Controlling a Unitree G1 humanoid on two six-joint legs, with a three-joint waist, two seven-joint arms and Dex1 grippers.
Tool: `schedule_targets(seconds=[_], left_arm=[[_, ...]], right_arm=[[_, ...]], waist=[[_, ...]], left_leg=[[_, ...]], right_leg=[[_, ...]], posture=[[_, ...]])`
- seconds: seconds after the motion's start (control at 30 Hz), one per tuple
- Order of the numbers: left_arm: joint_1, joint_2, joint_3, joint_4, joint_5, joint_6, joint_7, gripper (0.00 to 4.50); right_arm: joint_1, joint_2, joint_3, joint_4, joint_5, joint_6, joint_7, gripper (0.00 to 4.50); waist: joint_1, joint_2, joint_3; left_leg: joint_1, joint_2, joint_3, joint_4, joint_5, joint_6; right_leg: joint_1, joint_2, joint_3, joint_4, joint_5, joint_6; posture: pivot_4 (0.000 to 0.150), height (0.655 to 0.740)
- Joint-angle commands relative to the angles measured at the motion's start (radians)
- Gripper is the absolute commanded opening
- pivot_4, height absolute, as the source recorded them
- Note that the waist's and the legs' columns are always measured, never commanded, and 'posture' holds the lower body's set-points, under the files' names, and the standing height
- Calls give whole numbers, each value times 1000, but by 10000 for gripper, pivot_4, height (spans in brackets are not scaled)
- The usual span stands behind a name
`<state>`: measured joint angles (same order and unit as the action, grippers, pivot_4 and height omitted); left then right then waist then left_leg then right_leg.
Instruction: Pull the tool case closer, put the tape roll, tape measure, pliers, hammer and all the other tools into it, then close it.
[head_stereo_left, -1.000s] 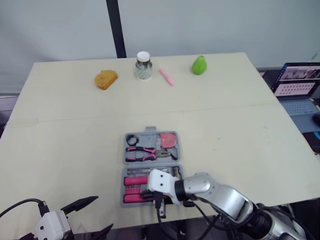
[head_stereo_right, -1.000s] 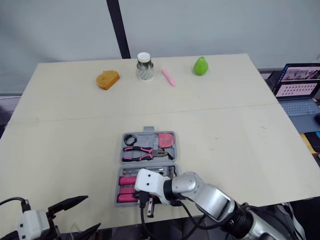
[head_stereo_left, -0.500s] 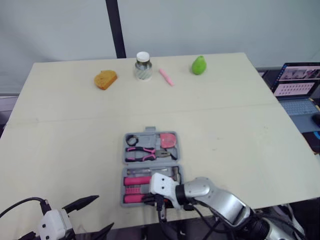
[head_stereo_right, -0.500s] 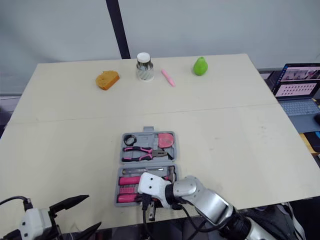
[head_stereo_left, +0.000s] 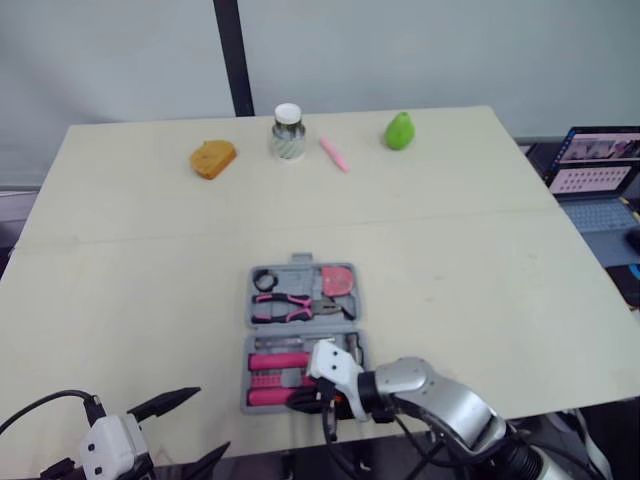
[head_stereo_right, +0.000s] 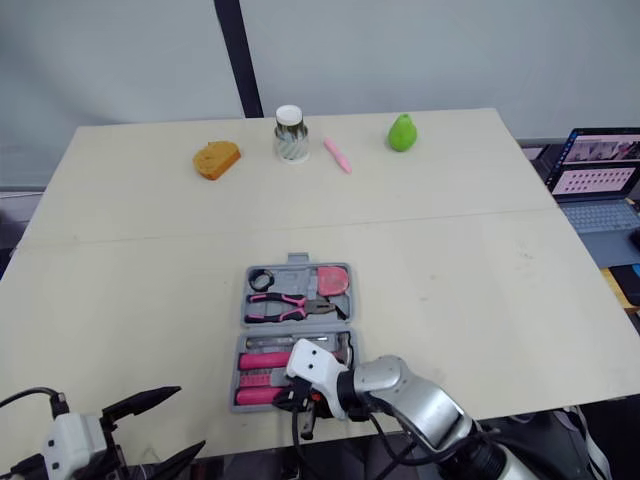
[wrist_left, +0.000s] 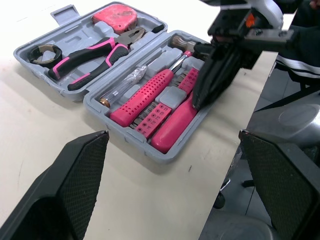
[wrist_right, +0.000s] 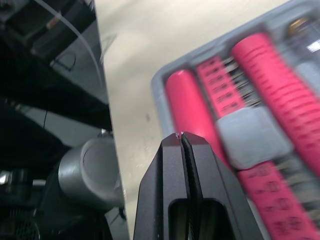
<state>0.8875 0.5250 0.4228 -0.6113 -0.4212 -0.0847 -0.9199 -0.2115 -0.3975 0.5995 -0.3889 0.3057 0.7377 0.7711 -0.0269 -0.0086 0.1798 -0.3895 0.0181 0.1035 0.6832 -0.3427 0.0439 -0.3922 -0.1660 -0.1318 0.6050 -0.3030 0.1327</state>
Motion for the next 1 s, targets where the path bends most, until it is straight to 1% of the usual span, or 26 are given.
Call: schedule_targets(seconds=[0.03,0.43,1.0], left_arm=[[-4,5,-3,-5,5,-3,1,45000],[-12,5,-8,0,8,-3,3,45000],[-18,5,-16,-8,13,7,15,45000]], right_arm=[[-3,13,-25,-35,25,-7,6,955],[16,-43,17,-11,-28,-46,27,955],[20,-53,43,14,-74,-29,15,955]], waist=[[0,0,0],[0,0,0],[0,-1,-1]], left_leg=[[0,0,0,0,0,0],[0,0,0,0,0,0],[1,0,0,0,0,0]], right_leg=[[0,0,0,0,0,0],[0,0,0,1,0,0],[1,0,0,2,0,0]], posture=[[1500,7400],[1500,7400],[1500,7400]])
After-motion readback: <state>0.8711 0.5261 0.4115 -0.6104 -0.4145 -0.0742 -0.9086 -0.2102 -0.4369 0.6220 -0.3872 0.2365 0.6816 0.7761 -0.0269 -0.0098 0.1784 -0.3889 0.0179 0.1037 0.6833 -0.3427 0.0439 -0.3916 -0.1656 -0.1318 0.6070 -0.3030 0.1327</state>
